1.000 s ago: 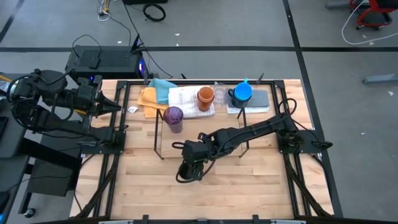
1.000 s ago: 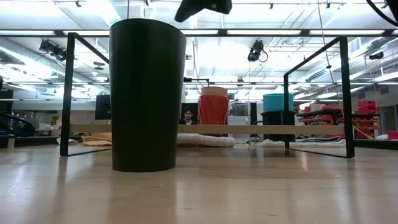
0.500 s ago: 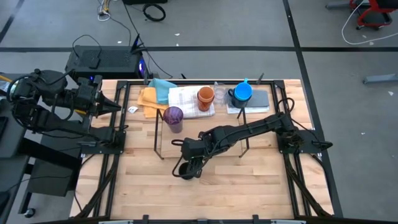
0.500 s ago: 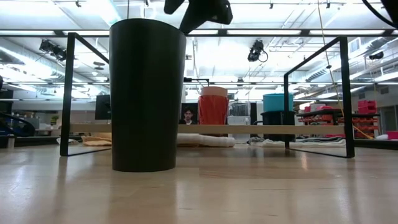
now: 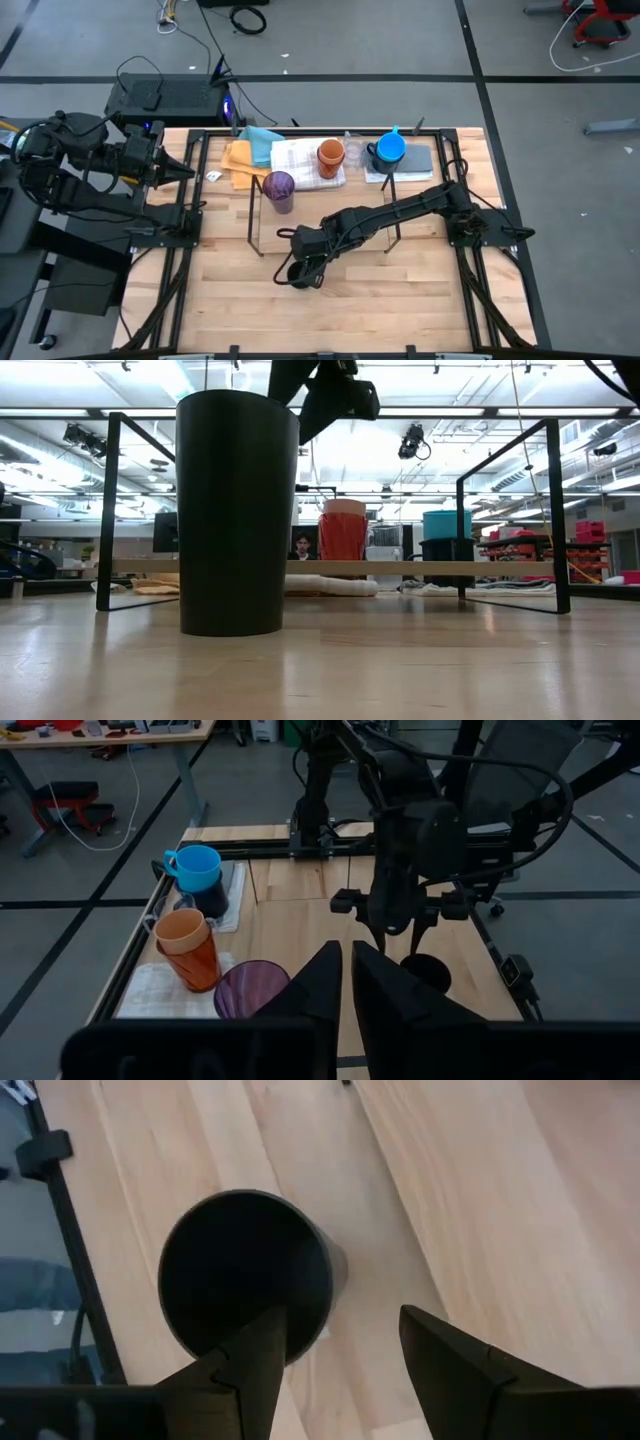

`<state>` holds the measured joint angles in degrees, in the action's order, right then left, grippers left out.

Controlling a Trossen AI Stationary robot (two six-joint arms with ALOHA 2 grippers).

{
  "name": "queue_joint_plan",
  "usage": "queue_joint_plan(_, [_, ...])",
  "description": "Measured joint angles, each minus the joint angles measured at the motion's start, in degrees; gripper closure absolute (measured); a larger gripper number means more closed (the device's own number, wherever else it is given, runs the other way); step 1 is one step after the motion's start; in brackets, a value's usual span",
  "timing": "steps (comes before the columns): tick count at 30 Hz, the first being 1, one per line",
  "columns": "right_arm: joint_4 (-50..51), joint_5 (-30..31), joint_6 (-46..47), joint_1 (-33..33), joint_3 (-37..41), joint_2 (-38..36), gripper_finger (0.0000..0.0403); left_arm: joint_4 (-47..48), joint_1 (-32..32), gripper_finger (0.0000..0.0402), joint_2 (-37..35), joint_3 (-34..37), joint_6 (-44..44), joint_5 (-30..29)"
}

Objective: Stack small to large cups/mugs on shelf
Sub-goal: Put the black cup on the shelf

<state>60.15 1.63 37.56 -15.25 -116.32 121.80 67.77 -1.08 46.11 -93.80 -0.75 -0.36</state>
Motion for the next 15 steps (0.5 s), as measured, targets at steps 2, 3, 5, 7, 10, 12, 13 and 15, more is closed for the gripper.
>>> queue_joint_plan(2, [-2.3, -0.4, 0.4, 0.0, 1.2, -0.1, 0.02, 0.0, 0.0, 0.0361, 0.0, 0.0, 0.0, 0.0])
queue_joint_plan(3, [-2.6, -0.5, 0.9, 0.0, 1.8, -0.1, 0.02, 0.0, 0.0, 0.0361, 0.0, 0.0, 0.0, 0.0])
queue_joint_plan(5, [-2.6, -0.7, 1.5, 0.0, 2.6, -0.1, 0.02, 0.0, 0.0, 0.0362, 0.0, 0.0, 0.0, 0.0])
queue_joint_plan(7, [-3.0, -0.7, 1.7, 0.0, 2.9, -0.1, 0.02, 0.0, 0.0, 0.0365, 0.0, 0.0, 0.0, 0.0])
queue_joint_plan(10, [-3.0, -0.9, 1.7, 0.0, 3.5, -0.1, 0.02, 0.0, 0.0, 0.037, 0.0, 0.0, 0.0, 0.0])
queue_joint_plan(12, [-3.7, -0.9, 1.8, 0.0, 4.1, -0.1, 0.02, 0.0, 0.0, 0.0371, 0.0, 0.0, 0.0, 0.0])
queue_joint_plan(13, [-4.1, -1.0, 2.2, 0.0, 4.3, -0.1, 0.02, 0.0, 0.0, 0.0371, 0.0, 0.0, 0.0, 0.0])
queue_joint_plan(15, [-4.3, -1.0, 2.8, 0.0, 4.9, -0.1, 0.02, 0.0, 0.0, 0.037, 0.0, 0.0, 0.0, 0.0])
